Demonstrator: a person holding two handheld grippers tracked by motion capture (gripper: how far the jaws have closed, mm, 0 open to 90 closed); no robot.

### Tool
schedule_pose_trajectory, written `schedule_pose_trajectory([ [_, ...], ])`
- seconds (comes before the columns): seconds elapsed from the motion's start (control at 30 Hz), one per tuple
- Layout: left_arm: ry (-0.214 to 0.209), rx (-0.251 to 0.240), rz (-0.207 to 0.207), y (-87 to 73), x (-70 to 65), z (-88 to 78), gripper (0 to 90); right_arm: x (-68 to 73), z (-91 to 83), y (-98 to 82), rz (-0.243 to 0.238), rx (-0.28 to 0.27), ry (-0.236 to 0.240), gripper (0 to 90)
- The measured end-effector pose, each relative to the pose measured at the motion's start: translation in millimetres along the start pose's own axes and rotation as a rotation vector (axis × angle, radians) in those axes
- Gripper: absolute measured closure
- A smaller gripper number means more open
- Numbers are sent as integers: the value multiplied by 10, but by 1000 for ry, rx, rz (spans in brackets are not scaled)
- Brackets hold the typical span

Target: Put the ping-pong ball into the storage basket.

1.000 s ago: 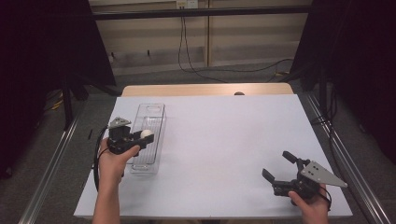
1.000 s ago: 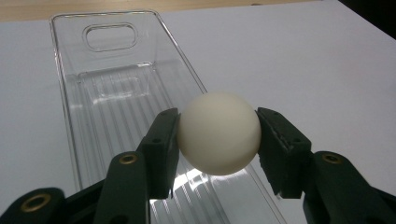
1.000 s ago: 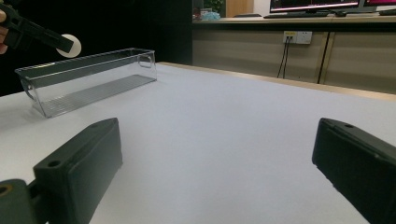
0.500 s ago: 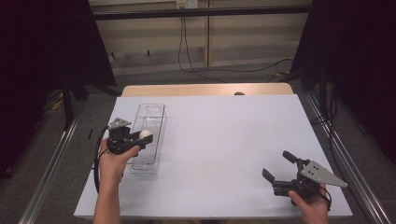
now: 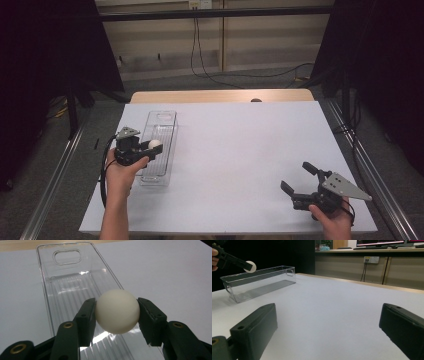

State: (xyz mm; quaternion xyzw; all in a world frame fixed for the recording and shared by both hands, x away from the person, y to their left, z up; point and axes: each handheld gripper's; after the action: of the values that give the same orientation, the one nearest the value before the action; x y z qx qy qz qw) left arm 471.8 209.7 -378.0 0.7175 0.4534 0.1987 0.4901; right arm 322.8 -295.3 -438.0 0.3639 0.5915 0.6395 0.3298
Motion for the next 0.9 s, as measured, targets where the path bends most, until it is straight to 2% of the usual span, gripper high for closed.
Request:
schedule_pose_trajectory([
  [0.17,16,-1,11,-6,11,5,488,-1,2,-1,2,0,-1,12],
  [0.23,33,-7,11,-7,13,8,418,1,0,-5,2,5,3,12],
  [0.43,22,-38,-11,4,2,-2,327,3,10,-10,2,5,3,12],
  [0.5,29,-36,-3,4,9,-14,281,5,16,-11,5,7,1,12],
  [0.53,35,-52,-18,2,7,-20,261,9,19,-11,8,4,-2,12],
  [0.67,40,-69,-32,3,8,-57,205,13,28,-10,1,0,2,12],
  [0.77,9,-86,-65,-10,-11,-74,152,4,16,-12,4,6,-3,12],
  [0.9,-18,-95,-54,-60,-53,-116,111,4,19,-1,5,-3,-7,12],
])
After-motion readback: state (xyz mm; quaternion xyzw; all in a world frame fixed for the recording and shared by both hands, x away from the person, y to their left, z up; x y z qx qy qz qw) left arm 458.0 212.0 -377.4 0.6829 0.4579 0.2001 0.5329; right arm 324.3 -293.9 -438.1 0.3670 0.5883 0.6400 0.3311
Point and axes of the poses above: each handheld gripper's, and its own axes: z roughly forward along the jaws, y roughly out of its top, x roughly to its left, and after that the axes turned 11 degrees about -x, right-handed
